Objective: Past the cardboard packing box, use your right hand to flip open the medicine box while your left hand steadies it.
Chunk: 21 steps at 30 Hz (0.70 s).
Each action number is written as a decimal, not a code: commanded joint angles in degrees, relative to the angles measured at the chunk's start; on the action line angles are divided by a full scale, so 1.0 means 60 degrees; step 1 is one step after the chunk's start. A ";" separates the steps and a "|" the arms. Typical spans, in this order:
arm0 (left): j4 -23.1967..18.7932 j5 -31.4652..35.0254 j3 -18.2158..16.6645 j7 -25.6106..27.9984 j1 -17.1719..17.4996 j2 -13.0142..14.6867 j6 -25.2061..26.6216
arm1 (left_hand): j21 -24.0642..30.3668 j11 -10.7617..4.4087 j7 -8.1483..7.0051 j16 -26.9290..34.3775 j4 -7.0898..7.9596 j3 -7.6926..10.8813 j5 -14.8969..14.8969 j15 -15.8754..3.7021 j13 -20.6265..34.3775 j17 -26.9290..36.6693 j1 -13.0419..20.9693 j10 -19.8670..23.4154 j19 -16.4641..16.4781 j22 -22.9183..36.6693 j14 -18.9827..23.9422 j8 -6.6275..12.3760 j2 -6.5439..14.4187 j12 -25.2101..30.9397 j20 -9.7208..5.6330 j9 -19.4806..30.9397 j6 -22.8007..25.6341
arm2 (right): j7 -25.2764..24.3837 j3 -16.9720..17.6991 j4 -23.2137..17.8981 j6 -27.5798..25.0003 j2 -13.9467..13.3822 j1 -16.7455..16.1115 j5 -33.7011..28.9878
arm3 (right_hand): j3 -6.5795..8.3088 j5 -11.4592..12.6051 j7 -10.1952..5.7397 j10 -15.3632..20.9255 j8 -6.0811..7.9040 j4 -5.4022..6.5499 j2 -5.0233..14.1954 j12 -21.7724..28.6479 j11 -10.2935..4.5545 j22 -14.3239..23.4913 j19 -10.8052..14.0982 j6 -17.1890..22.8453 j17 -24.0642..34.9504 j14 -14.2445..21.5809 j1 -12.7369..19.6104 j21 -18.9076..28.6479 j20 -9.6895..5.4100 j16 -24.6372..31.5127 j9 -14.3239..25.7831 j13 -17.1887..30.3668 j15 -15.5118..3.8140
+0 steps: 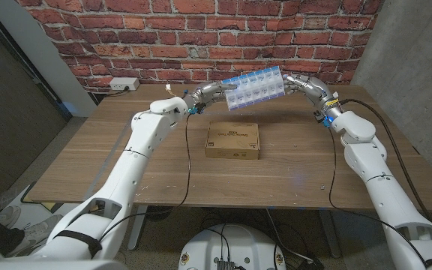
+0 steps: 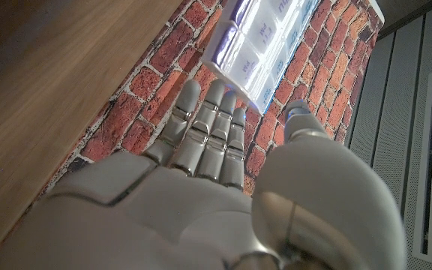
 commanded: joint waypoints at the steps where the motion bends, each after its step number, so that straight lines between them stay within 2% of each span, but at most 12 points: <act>1: 0.0249 -0.0551 -0.0430 0.0696 0.0233 -0.0846 -0.0100 | 0.0067 -0.0623 0.0362 0.0050 0.0311 0.0250 0.0057 -0.1095 0.0049 0.0049 0.1034 0.0666 0.0070 0.0034 0.0128 0.0011 0.0960 0.0095 -0.0147 0.0210 0.1013 | -0.1906 0.0083 -0.0372 0.0670 0.0409 -0.0409 -0.1316 | 0.0068 0.0072 -0.0062 -0.0131 0.0022 -0.0076 -0.0032 -0.0034 -0.0052 0.0020 0.0028 -0.0086 -0.0030 -0.0102 0.0141 -0.0051 -0.0144 -0.0102 -0.0034 -0.0042 -0.0332; 7: 0.0247 -0.0616 -0.0480 0.0939 0.0285 -0.0981 -0.0119 | 0.0093 -0.0678 0.0359 0.0015 0.0325 0.0241 0.0099 -0.1092 0.0029 0.0077 0.1042 0.0677 0.0037 0.0034 0.0136 -0.0010 0.0963 0.0081 -0.0161 0.0254 0.1016 | -0.2849 0.0011 -0.0834 0.0419 0.0391 -0.0594 -0.2281 | 0.0157 0.0088 -0.0099 -0.0889 0.0020 -0.0245 -0.0104 -0.0209 0.0064 0.0006 0.0092 -0.0266 -0.0246 -0.0367 0.0277 -0.0196 -0.0291 -0.0423 -0.0151 -0.0251 -0.0227; 12: 0.0105 -0.0615 -0.0542 0.1301 0.0402 -0.1099 -0.0126 | 0.0111 -0.0693 0.0354 -0.0011 0.0331 0.0230 0.0125 -0.1093 0.0041 0.0099 0.1045 0.0661 0.0017 0.0032 0.0134 -0.0024 0.0956 0.0075 -0.0162 0.0283 0.1018 | -0.3127 -0.0068 -0.0867 0.0487 0.0361 -0.0619 -0.2586 | 0.0173 0.0089 -0.0104 -0.1319 -0.0051 -0.0276 -0.0145 -0.0239 0.0094 -0.0008 0.0028 -0.0623 -0.0366 -0.0588 0.0248 -0.0353 -0.0227 -0.0627 -0.0226 -0.0416 -0.0161; 18: -0.0078 -0.0703 -0.0676 0.1908 0.0512 -0.1355 0.0106 | 0.0142 -0.0718 0.0334 -0.0032 0.0339 0.0220 0.0150 -0.1094 0.0005 0.0121 0.1044 0.0666 0.0041 0.0029 0.0145 -0.0058 0.0952 0.0048 -0.0165 0.0266 0.1036 | -0.3988 -0.0173 -0.1053 0.0675 0.0428 -0.0764 -0.3416 | 0.0171 0.0095 -0.0156 -0.1389 -0.0008 -0.0267 -0.0162 -0.0156 0.0003 -0.0015 -0.0087 -0.0728 -0.0447 -0.0688 0.0173 -0.0523 -0.0150 -0.0743 -0.0288 -0.0560 -0.0175; 21: -0.0136 -0.0716 -0.0683 0.2112 0.0483 -0.1414 0.0315 | 0.0160 -0.0725 0.0327 -0.0046 0.0346 0.0213 0.0164 -0.1094 -0.0019 0.0136 0.1040 0.0680 0.0050 0.0028 0.0153 -0.0086 0.0953 0.0033 -0.0164 0.0247 0.1046 | -0.4510 -0.0246 -0.1264 0.0675 0.0430 -0.0889 -0.4015 | 0.0273 0.0128 -0.0156 -0.1169 0.0107 -0.0366 -0.0116 -0.0021 -0.0091 -0.0015 0.0012 -0.0495 -0.0519 -0.0513 0.0317 -0.0604 -0.0204 -0.0737 -0.0339 -0.0676 -0.0265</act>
